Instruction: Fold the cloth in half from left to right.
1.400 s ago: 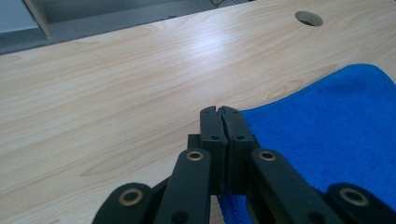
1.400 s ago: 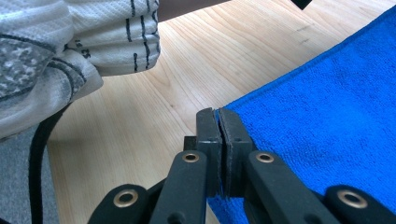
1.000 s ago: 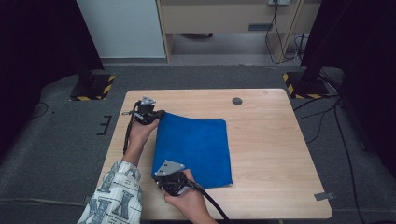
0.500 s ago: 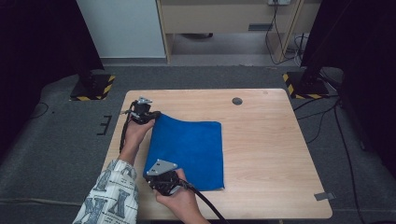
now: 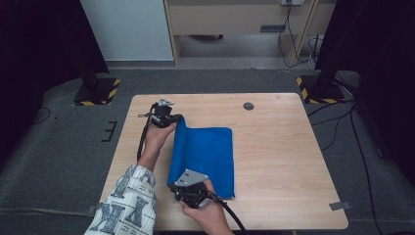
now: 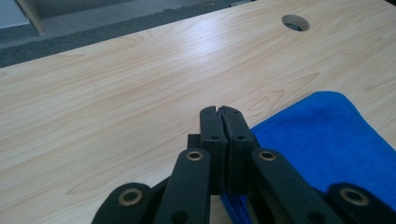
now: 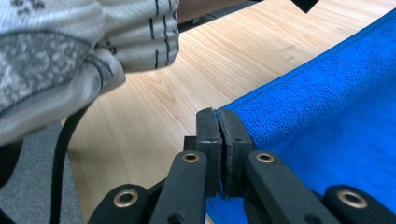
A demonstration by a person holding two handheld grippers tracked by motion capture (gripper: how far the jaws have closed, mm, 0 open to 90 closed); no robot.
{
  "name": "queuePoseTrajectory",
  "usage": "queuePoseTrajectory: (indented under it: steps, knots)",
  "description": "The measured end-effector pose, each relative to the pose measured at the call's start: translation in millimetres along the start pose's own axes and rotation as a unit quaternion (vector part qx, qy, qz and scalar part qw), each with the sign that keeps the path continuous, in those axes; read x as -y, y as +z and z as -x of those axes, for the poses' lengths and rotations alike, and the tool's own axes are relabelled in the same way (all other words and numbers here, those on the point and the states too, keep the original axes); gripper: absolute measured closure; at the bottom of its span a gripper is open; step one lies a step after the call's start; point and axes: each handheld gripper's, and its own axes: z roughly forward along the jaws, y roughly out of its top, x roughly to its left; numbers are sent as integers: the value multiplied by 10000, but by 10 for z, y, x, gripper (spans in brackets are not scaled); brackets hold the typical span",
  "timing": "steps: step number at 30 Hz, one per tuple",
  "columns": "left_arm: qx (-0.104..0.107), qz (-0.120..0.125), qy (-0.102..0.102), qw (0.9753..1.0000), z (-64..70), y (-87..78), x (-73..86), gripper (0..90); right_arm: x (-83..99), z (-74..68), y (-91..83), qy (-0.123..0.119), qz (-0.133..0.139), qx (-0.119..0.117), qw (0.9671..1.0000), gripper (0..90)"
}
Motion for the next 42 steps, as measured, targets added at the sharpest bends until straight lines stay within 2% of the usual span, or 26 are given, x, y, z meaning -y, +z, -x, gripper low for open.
queuePoseTrajectory:
  steps: [2, 10, 15, 23, 37, 42]
  knots:
    - [74, -23, -17, 10000, 49, 45, -22, 882, 24, 40, -61, 7, -11, 33, 10000, 883]
    - [74, -82, 109, 9999, 234, 173, -145, 881, 102, 176, -240, 41, -8, 166, 9999, 884]
    - [115, -119, 92, 9998, 307, 252, -159, 881, 141, 239, -344, 86, 23, 233, 9997, 884]
    - [203, -127, 124, 9996, 446, 355, -186, 881, 181, 288, -481, 102, 41, 304, 9995, 884]
    - [319, -122, 221, 9992, 663, 442, -258, 880, 266, 361, -672, 72, -1, 408, 9991, 885]
    - [307, -181, 226, 9991, 700, 503, -251, 880, 310, 408, -732, 126, -20, 460, 9989, 885]
